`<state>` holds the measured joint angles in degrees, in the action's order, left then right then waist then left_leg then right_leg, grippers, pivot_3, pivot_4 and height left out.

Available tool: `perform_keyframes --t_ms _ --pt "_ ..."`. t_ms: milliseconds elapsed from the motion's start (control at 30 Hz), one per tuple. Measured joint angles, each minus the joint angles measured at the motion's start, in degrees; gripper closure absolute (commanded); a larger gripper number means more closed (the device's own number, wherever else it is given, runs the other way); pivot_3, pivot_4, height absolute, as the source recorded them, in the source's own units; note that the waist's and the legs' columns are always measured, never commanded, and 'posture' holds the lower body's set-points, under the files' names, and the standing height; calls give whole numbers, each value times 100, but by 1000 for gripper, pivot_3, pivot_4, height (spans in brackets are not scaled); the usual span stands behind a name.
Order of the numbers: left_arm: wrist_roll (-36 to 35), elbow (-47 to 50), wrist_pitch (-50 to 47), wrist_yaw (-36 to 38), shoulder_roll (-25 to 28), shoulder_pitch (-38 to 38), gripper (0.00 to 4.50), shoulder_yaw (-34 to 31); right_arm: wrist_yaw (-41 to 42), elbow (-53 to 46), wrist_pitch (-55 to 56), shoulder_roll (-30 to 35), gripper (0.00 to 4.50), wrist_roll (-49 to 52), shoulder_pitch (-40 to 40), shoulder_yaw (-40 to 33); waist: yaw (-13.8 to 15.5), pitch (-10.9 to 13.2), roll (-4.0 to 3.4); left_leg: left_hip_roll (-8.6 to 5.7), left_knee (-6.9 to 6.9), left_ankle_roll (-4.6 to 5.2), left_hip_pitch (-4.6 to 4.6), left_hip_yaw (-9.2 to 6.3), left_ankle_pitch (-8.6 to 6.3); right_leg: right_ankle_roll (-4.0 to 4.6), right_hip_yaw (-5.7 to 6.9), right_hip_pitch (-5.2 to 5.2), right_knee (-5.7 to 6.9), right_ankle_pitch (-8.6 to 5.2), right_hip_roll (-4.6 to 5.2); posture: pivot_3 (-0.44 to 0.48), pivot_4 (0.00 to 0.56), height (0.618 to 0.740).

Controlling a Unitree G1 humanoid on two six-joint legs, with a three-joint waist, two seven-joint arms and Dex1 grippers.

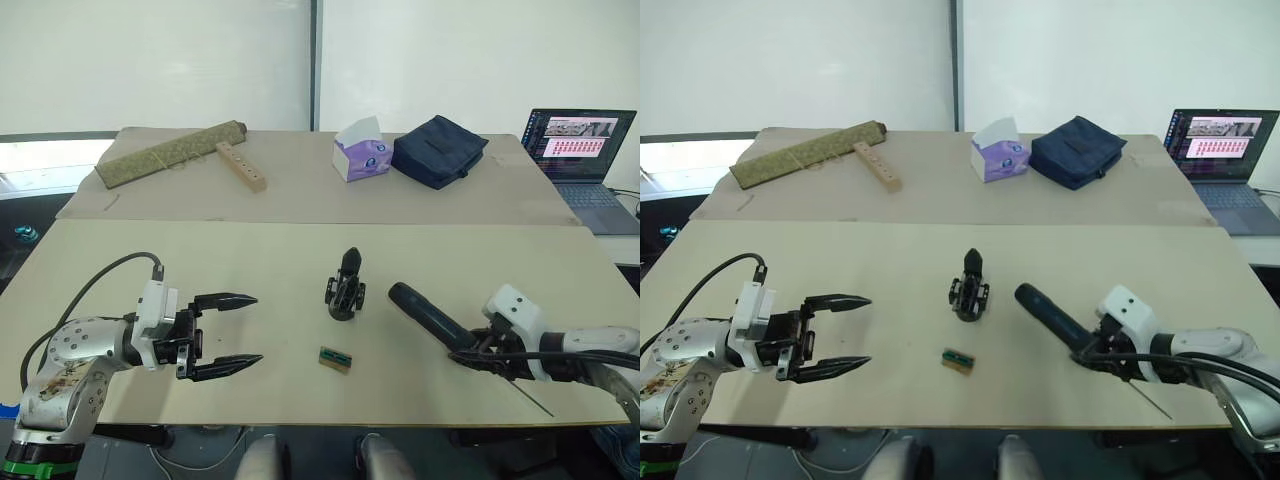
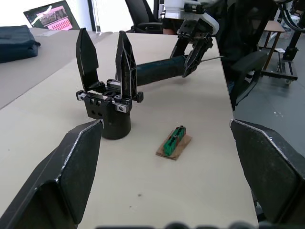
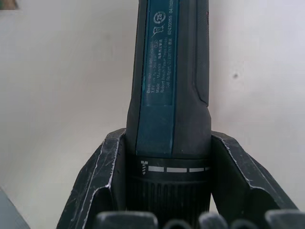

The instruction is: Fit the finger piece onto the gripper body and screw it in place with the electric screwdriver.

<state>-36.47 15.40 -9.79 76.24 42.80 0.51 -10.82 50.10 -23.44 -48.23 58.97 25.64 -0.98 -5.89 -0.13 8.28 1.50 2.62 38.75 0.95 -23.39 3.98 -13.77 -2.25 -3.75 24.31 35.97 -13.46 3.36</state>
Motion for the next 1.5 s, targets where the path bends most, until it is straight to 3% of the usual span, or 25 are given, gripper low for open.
perform_keyframes --t_ms 200,267,400,433,667,800,933,1133,1500 --pt "113 -51 197 79 -3 -38 0 81 134 423 401 49 2535 -399 39 226 -32 3 6 2 -4 1 6 8 -1 6 0 2 9 4 -15 0 150 740" --pt "134 -58 214 88 -11 -38 0 105 384 500 460 177 1497 -407 65 307 -42 3 6 4 -7 3 10 7 -2 2 1 0 11 6 -19 0 150 740" --pt "152 -91 186 159 -9 -22 0 249 669 793 596 274 179 -410 359 348 -54 4 7 7 -1 3 10 8 -2 5 1 -1 11 5 -21 0 150 740" --pt "153 -125 181 164 -6 11 0 270 784 807 578 392 28 -398 412 347 -54 4 7 7 -1 3 10 7 -2 5 1 -1 12 5 -21 0 150 740" --pt "180 -252 74 220 75 160 0 346 1933 727 -274 1927 28 -28 1342 417 -60 11 -6 17 -7 4 15 8 -4 13 1 6 13 4 -16 0 150 740" --pt "197 -265 50 225 75 262 0 483 2343 145 -997 2561 28 -147 2170 1323 -61 11 -5 25 -11 3 14 6 -4 29 7 18 14 -4 -16 0 150 740" --pt "238 -263 -11 203 64 369 0 594 2438 -274 -1943 2269 28 -309 3300 2493 -76 11 -6 21 -10 3 9 4 -4 30 -5 30 15 1 -13 0 150 740" --pt "259 -182 -47 133 -43 369 0 797 2024 -268 -2161 1486 28 -1194 4069 3887 -59 11 0 11 0 3 -18 18 -4 17 -6 53 22 12 -11 0 150 740" --pt "265 -28 -55 91 -43 346 0 952 1965 216 -2131 1122 28 -1975 4494 4807 -57 11 -1 11 11 4 -40 38 -3 -2 -5 74 31 28 -14 0 150 740"
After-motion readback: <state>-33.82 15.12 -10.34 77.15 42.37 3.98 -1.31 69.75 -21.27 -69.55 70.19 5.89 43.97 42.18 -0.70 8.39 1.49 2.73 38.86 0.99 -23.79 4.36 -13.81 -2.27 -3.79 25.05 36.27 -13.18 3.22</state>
